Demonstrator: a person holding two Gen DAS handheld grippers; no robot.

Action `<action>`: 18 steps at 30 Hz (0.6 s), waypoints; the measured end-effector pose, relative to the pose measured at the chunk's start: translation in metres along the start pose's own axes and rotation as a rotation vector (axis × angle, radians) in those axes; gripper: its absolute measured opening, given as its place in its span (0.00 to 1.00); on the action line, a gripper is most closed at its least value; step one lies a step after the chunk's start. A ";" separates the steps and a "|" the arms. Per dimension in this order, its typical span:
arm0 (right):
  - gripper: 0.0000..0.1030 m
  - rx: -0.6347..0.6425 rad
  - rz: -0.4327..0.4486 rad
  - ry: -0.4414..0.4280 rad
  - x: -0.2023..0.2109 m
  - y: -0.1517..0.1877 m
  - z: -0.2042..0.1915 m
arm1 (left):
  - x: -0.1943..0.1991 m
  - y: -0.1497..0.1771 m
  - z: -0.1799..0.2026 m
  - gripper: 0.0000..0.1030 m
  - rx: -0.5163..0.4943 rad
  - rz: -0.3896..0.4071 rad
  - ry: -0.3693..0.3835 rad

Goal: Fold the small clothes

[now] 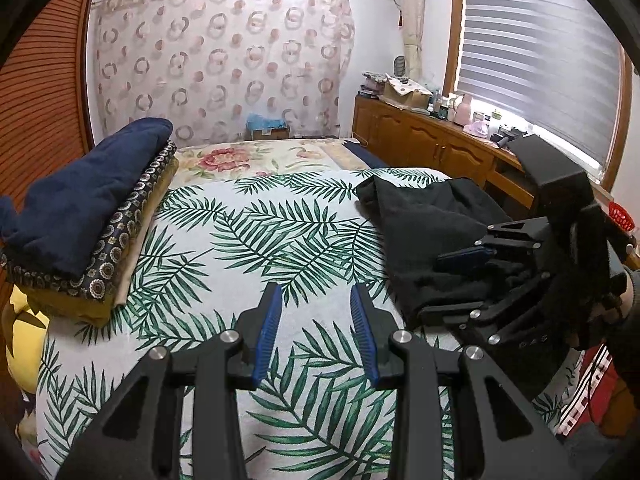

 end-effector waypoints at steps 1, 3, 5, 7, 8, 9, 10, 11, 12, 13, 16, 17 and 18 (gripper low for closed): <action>0.65 0.004 -0.008 0.001 -0.002 0.001 -0.001 | 0.000 0.000 0.000 0.33 0.002 -0.001 0.000; 0.65 0.017 -0.021 0.009 -0.006 0.001 -0.004 | -0.001 0.001 -0.001 0.33 0.007 -0.004 0.003; 0.65 0.039 -0.036 0.012 -0.012 0.001 -0.008 | -0.002 0.002 -0.001 0.33 0.008 -0.006 0.004; 0.65 0.066 -0.059 0.033 -0.019 0.003 -0.012 | -0.002 0.002 -0.001 0.33 0.008 -0.005 0.004; 0.65 0.087 -0.064 0.041 -0.022 0.005 -0.013 | -0.002 0.002 -0.001 0.33 0.007 -0.006 0.004; 0.63 0.092 -0.052 0.039 -0.021 0.006 -0.013 | -0.002 0.002 -0.001 0.33 0.008 -0.007 0.004; 0.60 0.089 -0.050 0.033 -0.021 0.007 -0.012 | -0.003 0.002 -0.001 0.33 0.008 -0.008 0.004; 0.46 0.088 -0.045 0.032 -0.021 0.008 -0.010 | -0.004 0.003 0.000 0.33 0.009 -0.009 0.005; 0.27 0.088 -0.041 0.031 -0.020 0.008 -0.009 | -0.004 0.003 0.000 0.33 0.009 -0.010 0.007; 0.20 0.085 -0.039 0.038 -0.019 0.009 -0.006 | -0.004 0.004 0.000 0.33 0.008 -0.010 0.008; 0.09 0.061 -0.023 0.040 -0.011 0.007 0.005 | -0.005 0.006 0.003 0.33 0.003 -0.013 0.012; 0.09 0.052 -0.004 0.037 -0.005 0.005 0.010 | -0.006 0.006 0.003 0.33 0.002 -0.014 0.013; 0.09 0.042 0.011 0.041 0.001 0.002 0.014 | -0.006 0.006 0.003 0.33 0.001 -0.016 0.016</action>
Point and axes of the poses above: each gripper's, at about its wrist camera, not at the fingertips, and x roughly against the way its jaws point, z to its right, y to its underside, the point moved 3 cm from there along -x, roughly the way its jaws point, and after that the axes turned 2 degrees about y, right-handed, at the moved point
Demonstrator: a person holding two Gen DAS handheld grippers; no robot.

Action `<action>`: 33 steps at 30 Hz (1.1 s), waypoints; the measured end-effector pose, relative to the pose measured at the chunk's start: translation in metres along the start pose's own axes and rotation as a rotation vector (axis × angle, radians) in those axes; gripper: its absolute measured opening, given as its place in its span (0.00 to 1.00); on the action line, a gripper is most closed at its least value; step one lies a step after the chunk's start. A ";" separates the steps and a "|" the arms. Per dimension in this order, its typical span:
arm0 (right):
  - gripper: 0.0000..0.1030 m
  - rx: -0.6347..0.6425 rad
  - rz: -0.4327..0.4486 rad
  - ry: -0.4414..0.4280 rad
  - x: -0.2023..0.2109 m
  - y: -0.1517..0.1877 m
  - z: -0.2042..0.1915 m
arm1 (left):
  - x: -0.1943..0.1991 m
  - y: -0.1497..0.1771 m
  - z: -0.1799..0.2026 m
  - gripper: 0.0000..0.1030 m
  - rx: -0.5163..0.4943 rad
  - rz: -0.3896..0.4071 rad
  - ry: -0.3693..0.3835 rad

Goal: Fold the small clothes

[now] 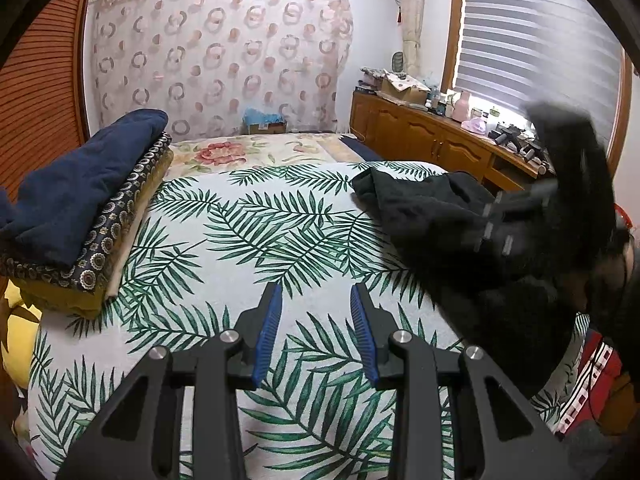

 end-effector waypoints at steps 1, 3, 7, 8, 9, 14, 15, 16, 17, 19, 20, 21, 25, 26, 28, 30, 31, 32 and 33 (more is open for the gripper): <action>0.09 -0.019 0.019 -0.002 0.007 -0.004 0.008 | 0.000 0.000 0.001 0.33 -0.002 -0.001 0.002; 0.08 -0.059 0.067 0.005 0.025 -0.011 0.030 | -0.001 0.000 0.002 0.33 -0.006 -0.002 0.006; 0.08 -0.116 0.123 0.103 0.051 -0.022 0.081 | -0.003 0.000 0.005 0.33 -0.013 -0.007 0.013; 0.08 -0.128 0.134 0.129 0.055 -0.025 0.096 | -0.004 0.000 0.006 0.33 -0.015 -0.009 0.014; 0.07 -0.148 0.140 0.156 0.057 -0.029 0.111 | -0.004 0.001 0.006 0.33 -0.016 -0.011 0.015; 0.07 -0.240 0.122 0.319 0.057 -0.029 0.187 | -0.005 0.003 0.007 0.33 -0.019 -0.019 0.016; 0.07 -0.278 0.101 0.338 0.052 -0.026 0.202 | -0.005 0.003 0.007 0.33 -0.019 -0.022 0.016; 0.08 -0.321 0.069 0.369 0.044 -0.020 0.218 | -0.007 0.003 0.007 0.33 -0.019 -0.024 0.016; 0.08 -0.336 0.053 0.391 0.040 -0.016 0.225 | -0.007 0.003 0.007 0.33 -0.020 -0.025 0.015; 0.12 -0.346 0.026 0.432 0.031 -0.007 0.234 | -0.009 0.003 0.007 0.33 -0.018 -0.030 0.016; 0.24 -0.352 0.024 0.432 0.031 -0.004 0.235 | -0.009 0.003 0.008 0.33 -0.018 -0.032 0.018; 0.41 -0.355 0.022 0.438 0.032 -0.002 0.235 | -0.011 0.002 0.009 0.33 -0.021 -0.037 0.023; 0.51 -0.369 0.033 0.451 0.039 0.009 0.234 | -0.022 -0.008 0.018 0.33 -0.046 -0.057 0.054; 0.54 -0.371 0.037 0.443 0.041 0.010 0.234 | -0.026 -0.011 0.020 0.33 -0.055 -0.064 0.059; 0.60 -0.377 0.042 0.424 0.044 0.013 0.234 | -0.035 -0.022 0.026 0.33 -0.080 -0.074 0.070; 0.67 -0.395 0.034 0.387 0.042 0.018 0.234 | -0.045 -0.037 0.033 0.33 -0.097 -0.085 0.087; 0.68 -0.405 0.025 0.372 0.038 0.021 0.236 | -0.049 -0.042 0.036 0.33 -0.107 -0.091 0.092; 0.68 -0.417 0.011 0.363 0.033 0.026 0.239 | -0.054 -0.048 0.039 0.33 -0.116 -0.096 0.099; 0.68 -0.423 0.004 0.356 0.031 0.028 0.239 | -0.060 -0.057 0.043 0.33 -0.125 -0.102 0.107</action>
Point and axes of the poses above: each gripper's, at about its wrist camera, not at the fingertips, and x roughly against the way its jaws point, z to its right, y to its underside, the point moved 3 cm from there along -x, roughly the way its jaws point, and after that the axes turned 2 degrees about y, right-handed, at the moved point
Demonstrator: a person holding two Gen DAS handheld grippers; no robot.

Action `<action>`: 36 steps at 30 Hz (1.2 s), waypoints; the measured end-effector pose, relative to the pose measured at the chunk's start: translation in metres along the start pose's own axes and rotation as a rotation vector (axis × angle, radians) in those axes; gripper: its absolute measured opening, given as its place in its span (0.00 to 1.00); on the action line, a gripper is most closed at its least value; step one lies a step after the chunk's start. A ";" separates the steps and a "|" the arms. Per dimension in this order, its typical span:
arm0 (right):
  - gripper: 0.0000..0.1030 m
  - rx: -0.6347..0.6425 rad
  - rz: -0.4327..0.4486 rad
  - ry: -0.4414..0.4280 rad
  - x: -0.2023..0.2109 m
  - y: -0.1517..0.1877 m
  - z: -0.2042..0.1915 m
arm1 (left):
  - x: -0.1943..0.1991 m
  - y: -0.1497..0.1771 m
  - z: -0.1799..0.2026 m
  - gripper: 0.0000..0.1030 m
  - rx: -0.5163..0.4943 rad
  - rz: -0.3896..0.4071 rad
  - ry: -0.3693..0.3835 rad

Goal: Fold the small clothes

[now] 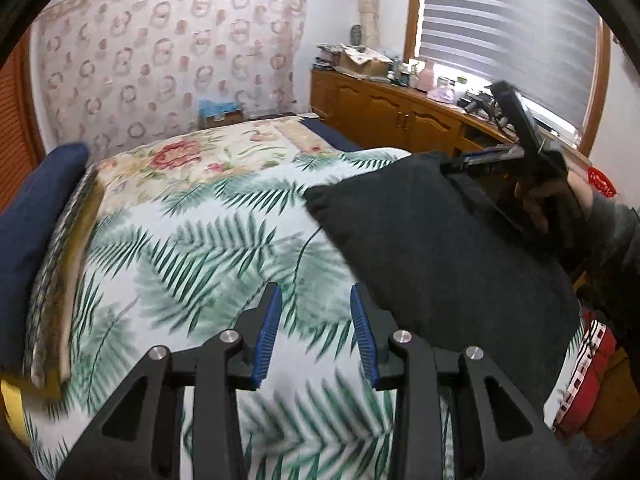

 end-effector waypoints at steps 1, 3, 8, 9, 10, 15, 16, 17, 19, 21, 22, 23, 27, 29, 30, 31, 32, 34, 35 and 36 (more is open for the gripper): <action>0.68 -0.008 -0.015 -0.012 -0.007 0.003 0.003 | -0.004 -0.006 0.001 0.33 -0.004 -0.005 0.007; 0.68 -0.025 -0.034 -0.036 -0.014 0.007 0.006 | -0.020 -0.020 0.002 0.33 -0.004 -0.029 0.036; 0.68 -0.073 -0.057 -0.115 -0.029 0.013 0.017 | -0.061 -0.044 0.003 0.33 -0.014 -0.083 0.035; 0.68 -0.076 -0.060 -0.123 -0.032 0.013 0.018 | -0.070 -0.049 0.003 0.33 -0.022 -0.090 0.028; 0.68 -0.081 -0.062 -0.132 -0.034 0.013 0.019 | -0.077 -0.052 0.003 0.33 -0.025 -0.094 0.033; 0.68 -0.086 -0.074 -0.186 -0.045 0.013 0.024 | -0.110 -0.064 0.001 0.33 -0.015 -0.129 0.029; 0.68 -0.082 -0.075 -0.192 -0.046 0.012 0.023 | -0.115 -0.064 0.000 0.33 -0.012 -0.135 0.029; 0.68 -0.079 -0.073 -0.202 -0.047 0.012 0.023 | -0.122 -0.065 -0.002 0.33 -0.004 -0.144 0.027; 0.68 -0.076 -0.078 -0.221 -0.050 0.010 0.023 | -0.132 -0.066 -0.006 0.33 0.009 -0.161 0.030; 0.69 -0.078 -0.077 -0.240 -0.052 0.010 0.024 | -0.139 -0.068 -0.007 0.33 0.015 -0.172 0.035; 0.69 -0.077 -0.072 -0.249 -0.053 0.009 0.024 | -0.143 -0.068 -0.007 0.33 0.021 -0.177 0.041; 0.69 -0.076 -0.071 -0.250 -0.053 0.008 0.024 | -0.147 -0.068 -0.008 0.33 0.026 -0.181 0.048; 0.68 -0.050 -0.064 -0.252 -0.053 0.009 0.022 | -0.153 -0.069 -0.010 0.33 0.045 -0.180 0.078; 0.62 -0.041 -0.057 -0.266 -0.053 0.010 0.020 | -0.154 -0.070 -0.009 0.33 0.041 -0.181 0.085; 0.57 -0.037 -0.056 -0.277 -0.052 0.010 0.019 | -0.154 -0.070 -0.008 0.33 0.040 -0.180 0.090; 0.53 -0.035 -0.055 -0.287 -0.052 0.010 0.018 | -0.154 -0.071 -0.007 0.33 0.040 -0.178 0.096; 0.47 -0.033 -0.055 -0.307 -0.051 0.010 0.017 | -0.154 -0.071 -0.006 0.33 0.045 -0.176 0.105; 0.37 -0.030 -0.054 -0.329 -0.051 0.011 0.015 | -0.154 -0.072 -0.008 0.33 0.059 -0.172 0.131; 0.28 -0.028 -0.055 -0.342 -0.051 0.011 0.014 | -0.154 -0.073 -0.008 0.31 0.069 -0.169 0.152; 0.20 -0.030 -0.058 -0.363 -0.051 0.011 0.012 | -0.154 -0.073 -0.008 0.20 0.073 -0.167 0.166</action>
Point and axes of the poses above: each gripper's, at about its wrist camera, not at the fingertips, and x roughly against the way its jaws point, z to its right, y to its underside, the point moved 3 cm from there along -x, roughly the way its jaws point, and after that the axes turned 2 degrees about y, right-handed, at the moved point
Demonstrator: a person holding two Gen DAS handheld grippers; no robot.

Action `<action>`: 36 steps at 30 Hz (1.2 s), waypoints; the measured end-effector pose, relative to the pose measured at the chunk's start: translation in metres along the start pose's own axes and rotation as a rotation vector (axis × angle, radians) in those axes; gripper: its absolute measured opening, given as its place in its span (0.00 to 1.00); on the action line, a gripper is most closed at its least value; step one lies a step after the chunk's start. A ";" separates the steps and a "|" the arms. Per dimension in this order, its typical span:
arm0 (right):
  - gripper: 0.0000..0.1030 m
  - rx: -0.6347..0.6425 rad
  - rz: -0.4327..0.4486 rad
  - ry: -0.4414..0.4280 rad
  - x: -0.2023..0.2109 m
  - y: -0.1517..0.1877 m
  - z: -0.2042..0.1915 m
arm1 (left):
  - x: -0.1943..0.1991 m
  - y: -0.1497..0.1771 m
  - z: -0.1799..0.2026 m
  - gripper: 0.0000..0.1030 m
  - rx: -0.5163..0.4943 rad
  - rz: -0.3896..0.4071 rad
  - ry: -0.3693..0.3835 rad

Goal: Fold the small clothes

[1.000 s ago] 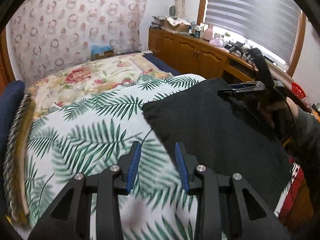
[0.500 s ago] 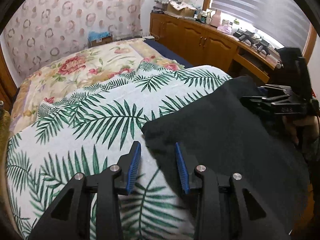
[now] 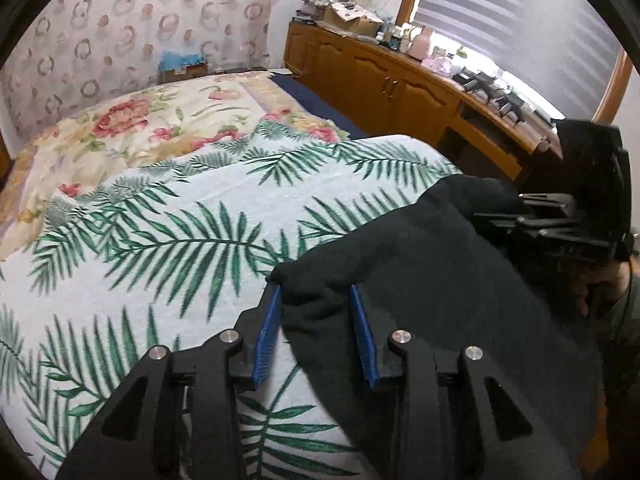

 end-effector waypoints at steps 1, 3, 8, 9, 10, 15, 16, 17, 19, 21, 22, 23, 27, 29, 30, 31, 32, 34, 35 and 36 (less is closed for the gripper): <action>0.18 0.001 -0.002 -0.012 0.000 0.000 -0.003 | 0.000 0.000 0.001 0.12 0.002 -0.004 0.021; 0.15 0.024 0.012 0.003 0.003 0.001 -0.010 | 0.005 -0.001 0.003 0.05 0.003 -0.004 0.053; 0.13 0.053 0.117 0.034 0.035 -0.005 -0.029 | 0.061 -0.007 0.028 0.04 -0.061 0.120 0.052; 0.13 0.060 0.142 0.037 0.044 -0.007 -0.034 | 0.080 -0.010 0.035 0.04 -0.072 0.157 0.060; 0.12 0.068 0.166 0.038 0.054 -0.009 -0.039 | 0.102 -0.013 0.043 0.04 -0.087 0.201 0.063; 0.12 0.143 0.320 0.059 0.129 -0.026 -0.087 | 0.216 -0.021 0.073 0.04 -0.153 0.405 0.055; 0.12 0.158 0.351 0.066 0.145 -0.030 -0.097 | 0.231 -0.021 0.076 0.04 -0.162 0.432 0.046; 0.12 0.182 0.396 0.067 0.167 -0.034 -0.111 | 0.260 -0.019 0.080 0.04 -0.176 0.483 0.031; 0.11 0.207 0.455 0.075 0.195 -0.040 -0.129 | 0.294 -0.014 0.084 0.04 -0.194 0.534 0.018; 0.11 0.234 0.519 0.073 0.226 -0.045 -0.152 | 0.331 -0.006 0.087 0.04 -0.217 0.586 -0.007; 0.11 0.251 0.554 0.071 0.242 -0.047 -0.164 | 0.342 -0.003 0.088 0.04 -0.225 0.600 -0.014; 0.11 0.263 0.577 0.072 0.253 -0.048 -0.173 | 0.357 0.001 0.088 0.04 -0.235 0.619 -0.026; 0.11 0.316 0.666 0.045 0.290 -0.047 -0.214 | 0.406 0.019 0.085 0.04 -0.262 0.686 -0.071; 0.11 0.337 0.691 0.030 0.301 -0.044 -0.231 | 0.424 0.027 0.082 0.04 -0.266 0.708 -0.086; 0.11 0.349 0.697 0.022 0.305 -0.044 -0.238 | 0.427 0.027 0.078 0.04 -0.266 0.712 -0.092; 0.11 0.362 0.700 0.012 0.308 -0.043 -0.247 | 0.432 0.027 0.072 0.04 -0.264 0.719 -0.102; 0.11 0.370 0.701 0.003 0.311 -0.042 -0.252 | 0.435 0.028 0.068 0.04 -0.261 0.722 -0.111; 0.11 0.392 0.702 -0.022 0.315 -0.040 -0.267 | 0.436 0.027 0.057 0.04 -0.250 0.717 -0.127; 0.11 0.401 0.701 -0.028 0.316 -0.041 -0.271 | 0.433 0.026 0.050 0.04 -0.240 0.709 -0.135; 0.11 0.409 0.697 -0.030 0.315 -0.042 -0.276 | 0.425 0.023 0.038 0.04 -0.224 0.693 -0.143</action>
Point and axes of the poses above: each gripper's, at about its wrist camera, not at the fingertips, and x roughly against the way its jaws point, z to its right, y to its underside, the point moved 3 cm from there along -x, roughly the way its jaws point, and after that the axes turned 2 degrees about y, right-handed, at the moved point
